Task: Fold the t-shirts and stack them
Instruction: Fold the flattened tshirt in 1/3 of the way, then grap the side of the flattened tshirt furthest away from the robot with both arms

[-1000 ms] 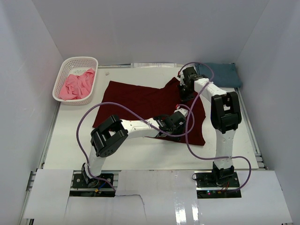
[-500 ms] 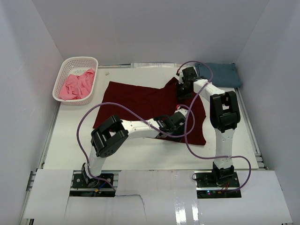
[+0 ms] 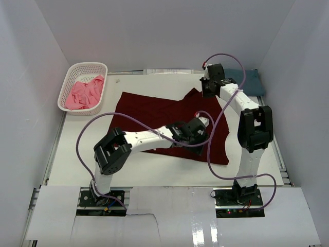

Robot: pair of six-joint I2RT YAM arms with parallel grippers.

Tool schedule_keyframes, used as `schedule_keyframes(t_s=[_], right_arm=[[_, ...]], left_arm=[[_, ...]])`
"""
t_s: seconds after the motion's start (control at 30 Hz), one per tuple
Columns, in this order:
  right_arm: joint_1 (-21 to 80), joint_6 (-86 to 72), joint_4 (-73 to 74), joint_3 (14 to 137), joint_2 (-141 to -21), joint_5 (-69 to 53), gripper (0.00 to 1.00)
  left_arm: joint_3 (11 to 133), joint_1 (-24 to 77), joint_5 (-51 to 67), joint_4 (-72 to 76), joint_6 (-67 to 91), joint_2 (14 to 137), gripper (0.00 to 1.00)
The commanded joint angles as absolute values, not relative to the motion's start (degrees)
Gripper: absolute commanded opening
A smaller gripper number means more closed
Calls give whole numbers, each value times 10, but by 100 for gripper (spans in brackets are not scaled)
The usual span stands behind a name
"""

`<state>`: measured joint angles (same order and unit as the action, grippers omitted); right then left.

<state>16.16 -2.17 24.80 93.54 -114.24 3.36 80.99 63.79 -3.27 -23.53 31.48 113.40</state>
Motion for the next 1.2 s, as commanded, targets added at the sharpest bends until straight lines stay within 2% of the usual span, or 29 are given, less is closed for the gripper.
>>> schedule_keyframes(t_s=[0.0, 0.1, 0.13, 0.2, 0.3, 0.33, 0.37, 0.53, 0.63, 0.87, 1.17], right_arm=[[146, -44, 220, 928, -1107, 47, 17], [132, -35, 211, 926, -1118, -13, 10], [121, -39, 210, 932, -1128, -38, 10], [105, -56, 203, 937, -1140, -84, 8], [98, -72, 210, 970, -1172, -106, 25], [97, -73, 210, 977, -1179, -105, 34], [97, -69, 207, 989, -1190, -103, 38], [93, -49, 207, 1037, -1233, -94, 49], [86, -45, 204, 1063, -1254, -119, 53], [83, -47, 176, 1101, -1288, -192, 54], [80, -98, 118, 1126, -1342, -302, 57]], left_arm=[[876, 573, -1, -301, 305, 1010, 67], [905, 492, 8, -338, 270, 948, 69], [910, 441, -5, -344, 259, 927, 73], [919, 353, 3, -358, 227, 920, 73], [930, 288, 15, -355, 191, 935, 84], [934, 255, 14, -355, 169, 946, 85], [941, 238, 11, -355, 161, 971, 87], [961, 143, 71, -331, 152, 1049, 88], [961, 112, 93, -299, 165, 1082, 86], [1005, 108, 75, -279, 142, 1157, 86], [993, 108, 79, -265, 139, 1183, 86]])
